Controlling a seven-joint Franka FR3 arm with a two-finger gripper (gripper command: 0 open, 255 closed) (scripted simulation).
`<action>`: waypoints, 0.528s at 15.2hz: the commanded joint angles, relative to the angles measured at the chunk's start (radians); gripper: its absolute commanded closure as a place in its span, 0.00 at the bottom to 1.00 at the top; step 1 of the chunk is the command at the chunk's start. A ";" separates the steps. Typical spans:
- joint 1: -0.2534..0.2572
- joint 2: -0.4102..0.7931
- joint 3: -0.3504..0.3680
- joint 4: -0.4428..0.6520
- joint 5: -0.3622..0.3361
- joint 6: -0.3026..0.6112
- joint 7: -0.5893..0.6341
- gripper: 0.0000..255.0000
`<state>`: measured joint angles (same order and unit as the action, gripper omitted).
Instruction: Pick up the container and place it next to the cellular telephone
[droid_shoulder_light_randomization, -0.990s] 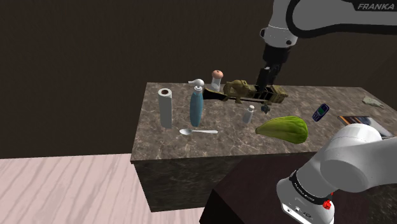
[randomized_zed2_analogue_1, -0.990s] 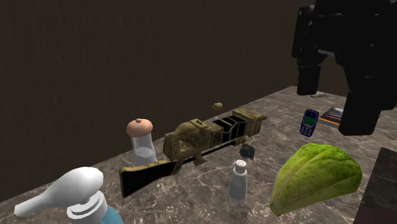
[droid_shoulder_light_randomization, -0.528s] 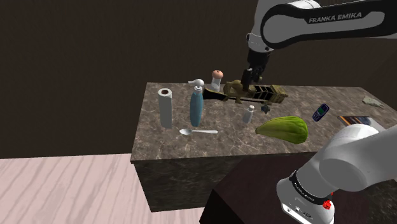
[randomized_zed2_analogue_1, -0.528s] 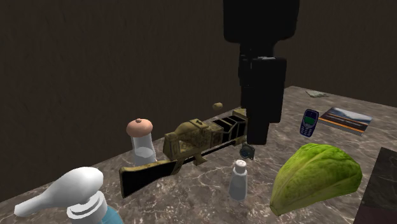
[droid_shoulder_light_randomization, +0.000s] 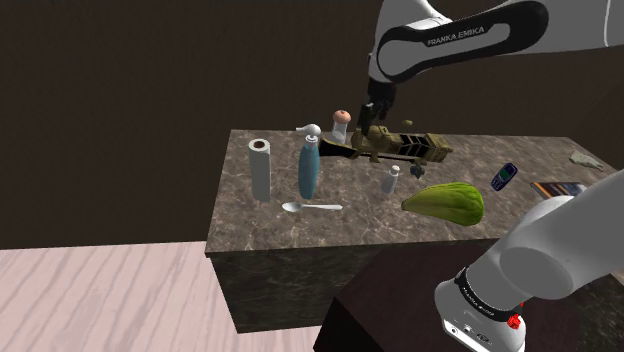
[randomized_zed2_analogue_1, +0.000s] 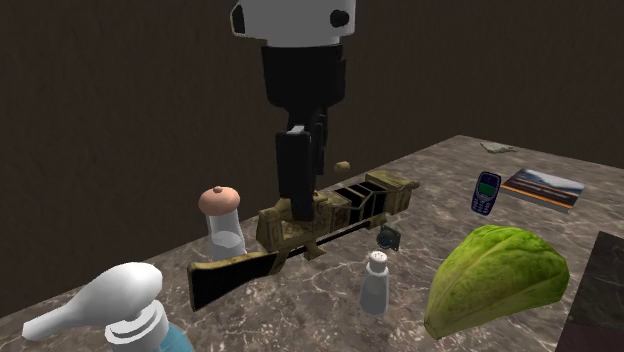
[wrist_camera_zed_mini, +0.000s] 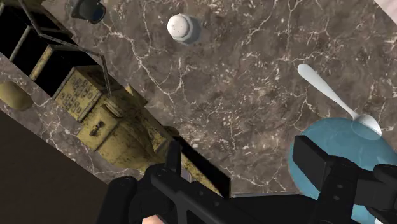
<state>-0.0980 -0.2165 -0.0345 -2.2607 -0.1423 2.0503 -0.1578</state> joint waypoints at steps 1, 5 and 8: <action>-0.007 0.066 -0.006 0.044 -0.010 0.040 -0.001 0.00; -0.020 0.202 -0.019 0.150 -0.026 0.104 -0.005 0.00; -0.028 0.304 -0.027 0.242 -0.034 0.140 -0.009 0.00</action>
<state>-0.1244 0.0521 -0.0599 -2.0516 -0.1735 2.1792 -0.1672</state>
